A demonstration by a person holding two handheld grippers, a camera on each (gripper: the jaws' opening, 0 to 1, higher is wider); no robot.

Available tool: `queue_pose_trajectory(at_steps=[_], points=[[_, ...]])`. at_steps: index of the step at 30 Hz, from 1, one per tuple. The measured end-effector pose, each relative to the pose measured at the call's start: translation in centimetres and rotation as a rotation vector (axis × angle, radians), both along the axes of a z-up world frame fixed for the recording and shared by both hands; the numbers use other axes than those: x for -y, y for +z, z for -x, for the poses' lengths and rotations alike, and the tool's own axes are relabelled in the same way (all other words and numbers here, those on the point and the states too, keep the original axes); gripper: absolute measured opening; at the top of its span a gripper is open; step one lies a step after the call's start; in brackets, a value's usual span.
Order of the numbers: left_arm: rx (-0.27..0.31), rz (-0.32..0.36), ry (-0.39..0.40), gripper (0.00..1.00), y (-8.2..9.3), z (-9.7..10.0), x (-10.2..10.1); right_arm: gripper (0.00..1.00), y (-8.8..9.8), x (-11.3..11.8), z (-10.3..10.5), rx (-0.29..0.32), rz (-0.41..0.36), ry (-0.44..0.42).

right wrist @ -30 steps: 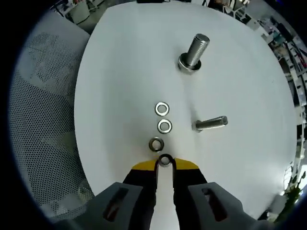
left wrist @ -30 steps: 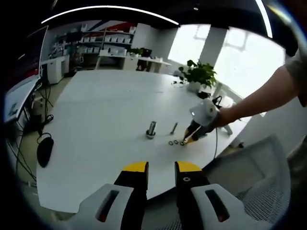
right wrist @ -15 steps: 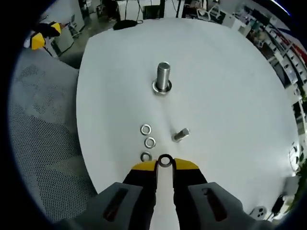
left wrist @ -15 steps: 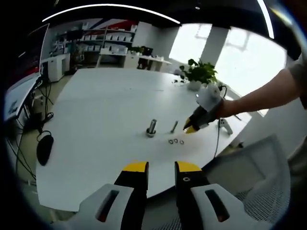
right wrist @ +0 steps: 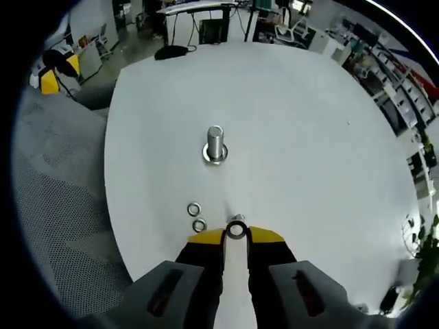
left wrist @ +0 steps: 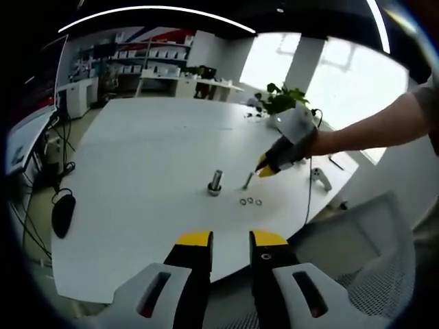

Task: Place the washer onto the threaded stud by aligning its center hole with the stud, sliding it down to the base, and recovering from edge contact or off-axis alignment until the washer reaches the visible bottom stop.

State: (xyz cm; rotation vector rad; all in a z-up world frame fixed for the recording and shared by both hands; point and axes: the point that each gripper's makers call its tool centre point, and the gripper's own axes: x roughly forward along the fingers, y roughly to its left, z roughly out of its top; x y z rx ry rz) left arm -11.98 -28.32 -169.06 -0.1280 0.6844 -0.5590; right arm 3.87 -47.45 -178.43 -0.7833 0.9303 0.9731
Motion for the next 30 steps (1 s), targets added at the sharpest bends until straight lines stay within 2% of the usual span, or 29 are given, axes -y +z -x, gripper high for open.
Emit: queue_pose_trajectory(at_steps=[2,17,30], points=[[0.001,0.0,-0.002,0.19,0.0,0.0,0.0,0.14,-0.4,0.1,-0.2,-0.003,0.022,0.014],[0.008,0.004,-0.009,0.19,0.1,0.0,0.2,0.14,-0.9,-0.4,-1.0,-0.004,0.051,0.041],[0.007,0.007,-0.012,0.18,0.1,0.0,0.2,0.14,-4.1,0.2,-0.8,-0.056,0.134,0.07]])
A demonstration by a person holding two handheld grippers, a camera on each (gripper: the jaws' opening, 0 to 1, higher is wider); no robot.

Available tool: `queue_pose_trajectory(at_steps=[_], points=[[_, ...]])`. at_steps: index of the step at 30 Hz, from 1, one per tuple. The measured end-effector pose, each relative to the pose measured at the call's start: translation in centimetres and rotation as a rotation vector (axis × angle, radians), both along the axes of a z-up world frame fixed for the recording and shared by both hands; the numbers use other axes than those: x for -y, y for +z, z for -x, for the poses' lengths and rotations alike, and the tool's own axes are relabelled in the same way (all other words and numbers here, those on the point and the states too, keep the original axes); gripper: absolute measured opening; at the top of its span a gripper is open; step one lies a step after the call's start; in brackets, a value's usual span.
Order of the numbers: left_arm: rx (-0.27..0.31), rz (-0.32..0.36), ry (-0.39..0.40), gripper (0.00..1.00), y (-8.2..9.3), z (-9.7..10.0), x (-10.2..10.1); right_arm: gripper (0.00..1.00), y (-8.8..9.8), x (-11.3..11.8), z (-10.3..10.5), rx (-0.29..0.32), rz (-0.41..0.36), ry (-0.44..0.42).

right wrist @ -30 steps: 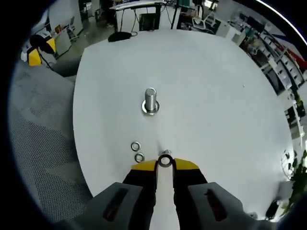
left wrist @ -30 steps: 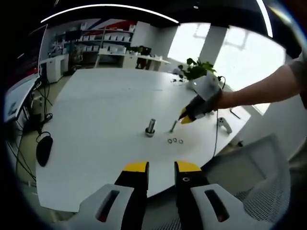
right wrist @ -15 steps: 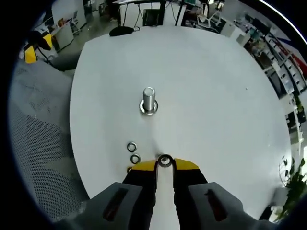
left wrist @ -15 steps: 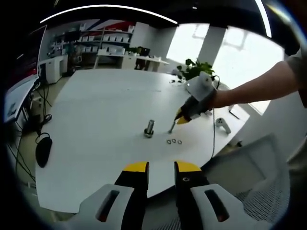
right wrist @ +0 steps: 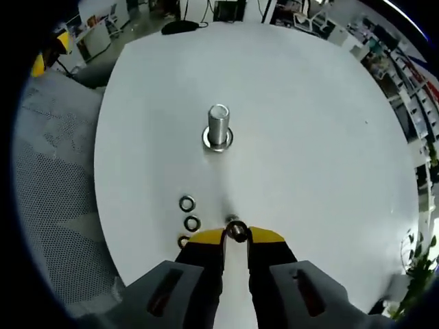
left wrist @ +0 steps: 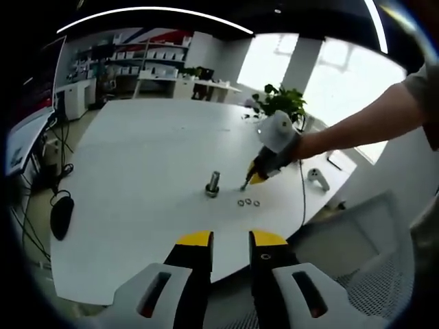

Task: Place the washer onto the threaded stud by aligning its center hole with the stud, sliding it down to the base, and recovering from edge contact or off-axis alignment until the washer reaches the visible bottom stop.

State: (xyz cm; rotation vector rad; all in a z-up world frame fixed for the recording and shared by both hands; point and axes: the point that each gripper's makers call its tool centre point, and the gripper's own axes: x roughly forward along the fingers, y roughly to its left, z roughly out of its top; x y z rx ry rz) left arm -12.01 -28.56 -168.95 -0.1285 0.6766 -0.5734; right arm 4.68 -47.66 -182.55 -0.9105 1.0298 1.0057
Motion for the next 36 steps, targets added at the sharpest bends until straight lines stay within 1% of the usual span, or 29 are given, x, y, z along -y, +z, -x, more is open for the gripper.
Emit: queue_pose_trajectory(at_steps=[3,7,14,18,26,29,33,36], points=[[-0.003,-0.002,-0.004,0.18,-0.1,0.1,0.0,0.14,-0.6,-0.5,0.0,-0.014,0.001,-0.003],[-0.008,-0.004,-0.006,0.18,-0.2,0.1,0.1,0.14,-1.5,-0.8,-0.1,-0.031,0.023,0.008],[-0.009,-0.005,-0.008,0.18,-0.2,0.1,0.1,0.14,-2.6,-0.3,-0.1,-0.036,0.064,0.034],[-0.011,-0.007,-0.013,0.17,-0.2,0.2,0.2,0.16,-2.4,-0.1,0.0,-0.058,0.057,-0.006],[-0.015,-0.009,-0.003,0.17,-0.3,0.2,0.0,0.19,-2.3,1.0,0.2,-0.051,0.061,-0.016],[-0.016,-0.013,-0.007,0.17,-0.3,0.2,0.0,0.21,-2.4,1.7,0.7,-0.06,0.058,-0.035],[-0.012,-0.008,-0.001,0.17,-0.2,0.1,0.0,0.23,-2.4,2.7,1.7,-0.075,0.063,-0.029],[-0.012,-0.004,-0.01,0.17,-0.2,0.1,0.1,0.25,-2.3,3.2,2.7,-0.098,0.035,-0.049]])
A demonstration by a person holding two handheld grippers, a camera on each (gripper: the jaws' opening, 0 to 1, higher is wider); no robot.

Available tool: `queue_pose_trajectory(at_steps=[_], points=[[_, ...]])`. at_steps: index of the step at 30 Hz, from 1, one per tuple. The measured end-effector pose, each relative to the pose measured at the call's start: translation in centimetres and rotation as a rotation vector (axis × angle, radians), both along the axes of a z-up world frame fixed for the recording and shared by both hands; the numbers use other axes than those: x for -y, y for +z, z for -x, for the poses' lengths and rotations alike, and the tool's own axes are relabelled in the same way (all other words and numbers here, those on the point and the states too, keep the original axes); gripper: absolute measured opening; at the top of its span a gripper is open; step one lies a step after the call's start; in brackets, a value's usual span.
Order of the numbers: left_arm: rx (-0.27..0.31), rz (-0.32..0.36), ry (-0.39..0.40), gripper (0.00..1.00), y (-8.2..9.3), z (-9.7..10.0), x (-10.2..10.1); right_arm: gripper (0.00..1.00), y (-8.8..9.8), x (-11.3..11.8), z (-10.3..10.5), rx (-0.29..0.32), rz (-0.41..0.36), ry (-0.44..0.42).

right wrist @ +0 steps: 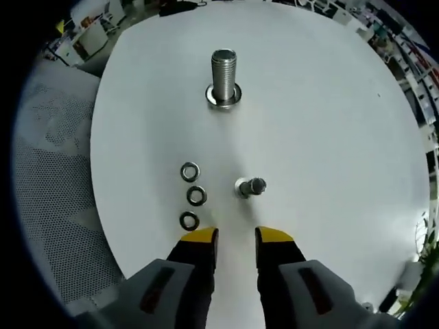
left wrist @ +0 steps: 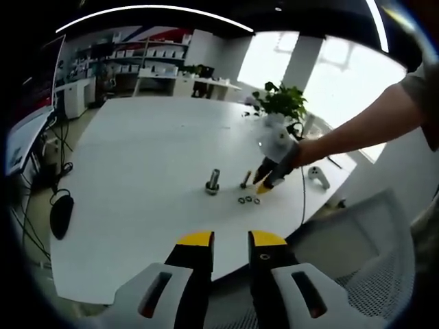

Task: Place the washer onto the threaded stud by aligning its center hole with the stud, sliding it down to the base, and recovering from edge contact or off-axis alignment until the washer reaches the visible bottom stop.

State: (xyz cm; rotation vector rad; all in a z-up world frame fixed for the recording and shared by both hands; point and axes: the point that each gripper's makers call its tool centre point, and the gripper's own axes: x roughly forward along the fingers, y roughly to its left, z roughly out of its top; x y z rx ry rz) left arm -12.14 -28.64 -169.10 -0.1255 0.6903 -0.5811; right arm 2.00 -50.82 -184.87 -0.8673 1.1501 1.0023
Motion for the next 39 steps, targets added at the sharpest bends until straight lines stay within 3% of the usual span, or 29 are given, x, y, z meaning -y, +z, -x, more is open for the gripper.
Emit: queue_pose_trajectory(at_steps=[8,17,20,26,31,39], points=[[-0.007,0.006,-0.013,0.17,-0.1,0.1,0.2,0.27,-0.4,0.9,0.9,-0.012,0.0,-0.049],[-0.004,0.01,-0.016,0.17,0.0,0.1,0.3,0.3,0.0,-1.4,3.2,-0.054,-0.049,0.003],[-0.005,0.009,-0.017,0.17,0.0,0.1,0.3,0.31,-0.6,-1.5,3.4,-0.048,-0.021,0.021],[0.001,0.009,-0.014,0.17,0.1,0.0,0.2,0.28,-0.6,-2.1,3.7,-0.041,0.04,0.19],[0.001,0.012,-0.022,0.17,0.1,0.1,0.4,0.27,-0.6,-2.2,3.5,-0.057,0.077,0.162],[-0.01,0.006,-0.031,0.17,-0.1,0.2,0.6,0.22,-0.6,-2.2,3.6,-0.056,0.119,0.216]])
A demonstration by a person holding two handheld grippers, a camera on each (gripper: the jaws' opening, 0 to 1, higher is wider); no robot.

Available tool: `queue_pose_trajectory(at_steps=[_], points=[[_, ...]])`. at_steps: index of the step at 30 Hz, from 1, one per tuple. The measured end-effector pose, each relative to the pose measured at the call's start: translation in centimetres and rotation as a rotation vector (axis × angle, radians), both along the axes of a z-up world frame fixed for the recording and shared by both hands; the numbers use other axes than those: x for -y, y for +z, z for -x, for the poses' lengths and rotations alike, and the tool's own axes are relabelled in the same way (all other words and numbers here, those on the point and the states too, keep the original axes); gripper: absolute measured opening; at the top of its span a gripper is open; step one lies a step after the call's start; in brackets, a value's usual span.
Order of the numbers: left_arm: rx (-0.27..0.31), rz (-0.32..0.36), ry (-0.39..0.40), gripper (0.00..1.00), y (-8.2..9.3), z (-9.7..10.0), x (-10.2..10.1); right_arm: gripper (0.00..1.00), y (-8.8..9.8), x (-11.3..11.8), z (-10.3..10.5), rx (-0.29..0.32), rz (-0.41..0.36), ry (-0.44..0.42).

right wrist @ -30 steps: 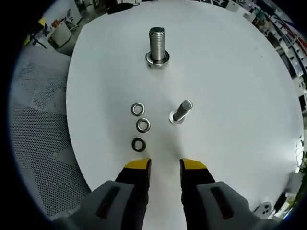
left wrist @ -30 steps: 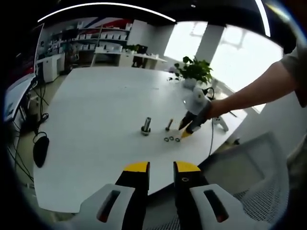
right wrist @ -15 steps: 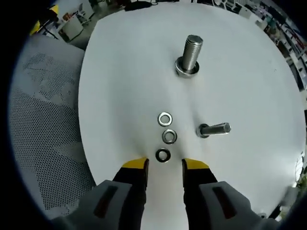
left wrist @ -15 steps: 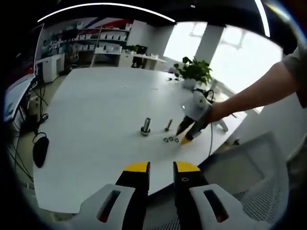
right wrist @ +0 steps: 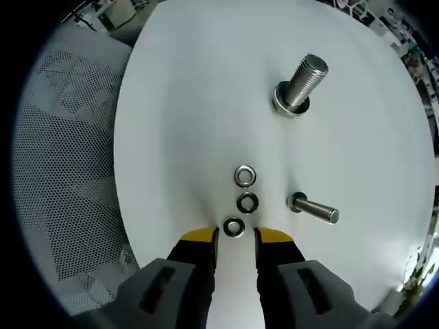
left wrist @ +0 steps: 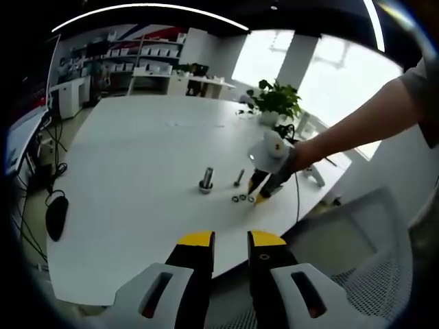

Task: Place the washer onto the threaded stud by aligning its center hole with the stud, sliding it down to the base, and recovering from edge contact or off-axis alignment until the washer reaches the visible bottom stop.

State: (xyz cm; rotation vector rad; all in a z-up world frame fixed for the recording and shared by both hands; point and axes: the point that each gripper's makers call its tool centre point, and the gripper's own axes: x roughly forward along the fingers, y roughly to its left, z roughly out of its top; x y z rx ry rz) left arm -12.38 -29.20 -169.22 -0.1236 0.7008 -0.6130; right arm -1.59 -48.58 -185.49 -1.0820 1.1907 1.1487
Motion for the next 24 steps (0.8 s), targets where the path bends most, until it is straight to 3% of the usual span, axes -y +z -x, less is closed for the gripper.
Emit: queue_pose_trajectory(at_steps=[1,4,9,15,19,24], points=[[-0.001,0.0,0.0,0.17,-0.01,0.01,-0.01,0.21,0.0,-0.33,-0.07,0.014,-0.023,0.044],[-0.001,0.0,-0.001,0.16,-0.02,0.03,0.0,0.16,-0.02,-0.44,0.01,0.022,-0.053,0.047],[-0.001,-0.003,-0.004,0.16,-0.03,0.03,0.03,0.15,0.04,-0.48,-0.51,-0.022,-0.057,-0.015],[0.001,-0.005,-0.007,0.16,0.0,0.01,0.03,0.14,-0.07,-0.53,-0.38,-0.023,0.075,-0.006],[0.003,-0.004,-0.007,0.15,0.04,-0.01,0.03,0.13,-0.39,-0.2,-0.37,-0.022,0.186,-0.078],[0.009,-0.001,0.003,0.15,0.16,-0.14,-0.12,0.13,-0.33,-0.2,-0.63,-0.03,0.169,-0.095]])
